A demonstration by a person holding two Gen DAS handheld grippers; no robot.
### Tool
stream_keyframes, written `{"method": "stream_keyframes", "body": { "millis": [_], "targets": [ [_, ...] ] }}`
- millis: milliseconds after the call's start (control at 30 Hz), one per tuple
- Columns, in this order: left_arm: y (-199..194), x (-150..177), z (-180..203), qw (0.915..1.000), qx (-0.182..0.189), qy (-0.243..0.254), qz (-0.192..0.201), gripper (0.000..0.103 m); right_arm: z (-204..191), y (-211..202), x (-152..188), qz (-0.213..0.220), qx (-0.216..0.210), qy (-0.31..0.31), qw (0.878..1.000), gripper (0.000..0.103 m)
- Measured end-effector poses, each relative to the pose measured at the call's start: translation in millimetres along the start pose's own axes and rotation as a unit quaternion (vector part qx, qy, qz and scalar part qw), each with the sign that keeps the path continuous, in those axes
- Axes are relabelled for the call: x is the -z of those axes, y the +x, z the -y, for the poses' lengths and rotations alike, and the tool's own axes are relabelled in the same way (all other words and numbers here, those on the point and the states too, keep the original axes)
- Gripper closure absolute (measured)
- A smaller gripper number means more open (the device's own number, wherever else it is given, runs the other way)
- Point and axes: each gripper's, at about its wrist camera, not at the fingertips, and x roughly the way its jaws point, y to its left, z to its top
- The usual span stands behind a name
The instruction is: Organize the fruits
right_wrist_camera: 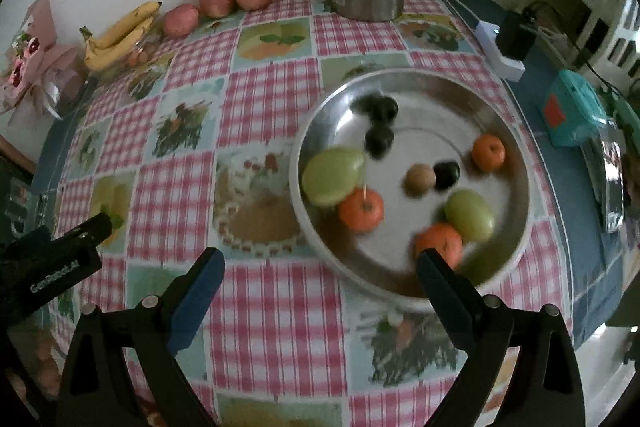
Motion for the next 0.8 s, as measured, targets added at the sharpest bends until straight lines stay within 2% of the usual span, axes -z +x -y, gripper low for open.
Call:
{"method": "stream_keyframes", "body": {
  "millis": [133, 333, 800],
  "targets": [
    [-9, 16, -7, 0.9997, 0.019, -0.006, 0.01, 0.006, -2, -10, 19, 0.005, 0.004, -0.004, 1.0, 0.006],
    [-13, 35, -14, 0.9994, 0.019, -0.005, 0.028, 0.006, -5, -12, 36, 0.015, 0.02, -0.016, 1.0, 0.006],
    [-16, 47, -13, 0.9975, 0.016, 0.003, 0.068, 0.006, 8, -22, 36, 0.041, 0.001, 0.017, 0.999, 0.006]
  ]
}}
